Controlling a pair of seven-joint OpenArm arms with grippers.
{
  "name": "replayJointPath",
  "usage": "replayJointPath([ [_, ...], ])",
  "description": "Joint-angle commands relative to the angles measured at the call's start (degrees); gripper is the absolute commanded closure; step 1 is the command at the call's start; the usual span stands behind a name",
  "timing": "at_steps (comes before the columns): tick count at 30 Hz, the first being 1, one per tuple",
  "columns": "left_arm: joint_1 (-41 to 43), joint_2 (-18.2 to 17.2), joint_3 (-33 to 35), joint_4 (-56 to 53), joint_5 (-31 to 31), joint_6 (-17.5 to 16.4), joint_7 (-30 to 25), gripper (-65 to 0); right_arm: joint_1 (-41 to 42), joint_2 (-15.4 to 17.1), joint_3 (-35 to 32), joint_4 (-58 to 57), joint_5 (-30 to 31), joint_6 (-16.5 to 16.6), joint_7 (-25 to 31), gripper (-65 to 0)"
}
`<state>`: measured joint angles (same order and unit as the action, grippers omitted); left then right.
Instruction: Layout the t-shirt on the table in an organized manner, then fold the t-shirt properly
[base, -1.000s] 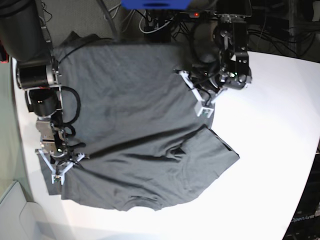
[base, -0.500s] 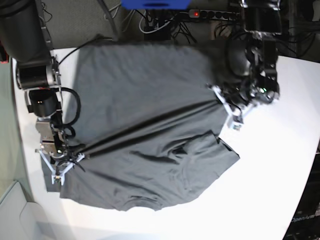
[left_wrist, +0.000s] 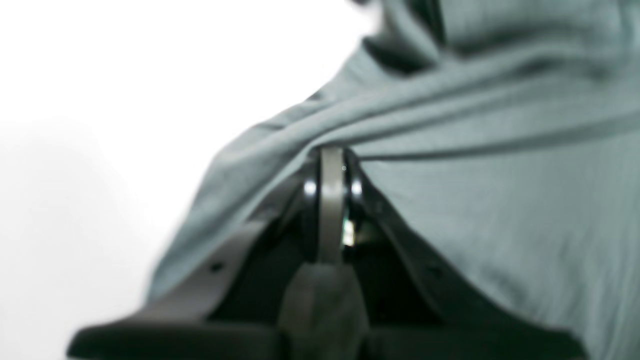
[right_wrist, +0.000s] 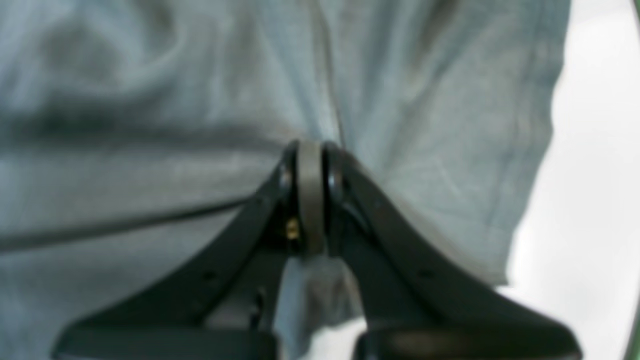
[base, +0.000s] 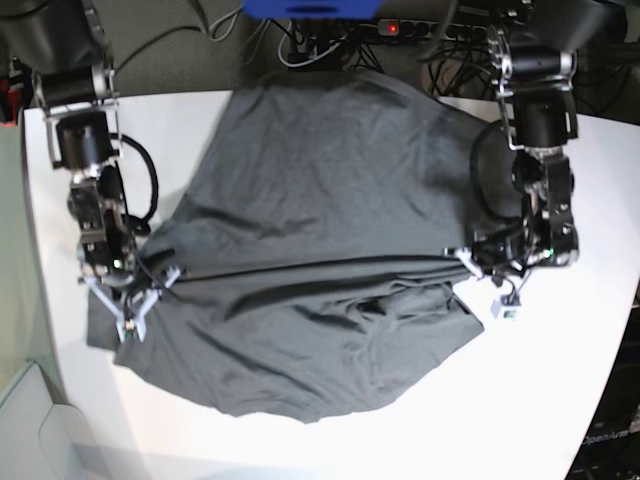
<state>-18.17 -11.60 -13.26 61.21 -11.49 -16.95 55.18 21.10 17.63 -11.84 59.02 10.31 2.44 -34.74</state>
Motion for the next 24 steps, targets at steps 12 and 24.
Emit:
replayJointPath([
  [12, -10.00, -1.64, 0.03, -12.11, 1.42, 0.55, -10.65, -0.4, -9.98, -1.32, -0.34, 17.06, 0.20, 0.33, -6.45, 0.0],
  [24, -17.47, -1.81, 0.03, -16.33, 1.51, 0.55, -17.33, -0.4, -20.62, -3.52, -3.86, 17.41, 0.29, 0.33, -6.62, 0.0],
])
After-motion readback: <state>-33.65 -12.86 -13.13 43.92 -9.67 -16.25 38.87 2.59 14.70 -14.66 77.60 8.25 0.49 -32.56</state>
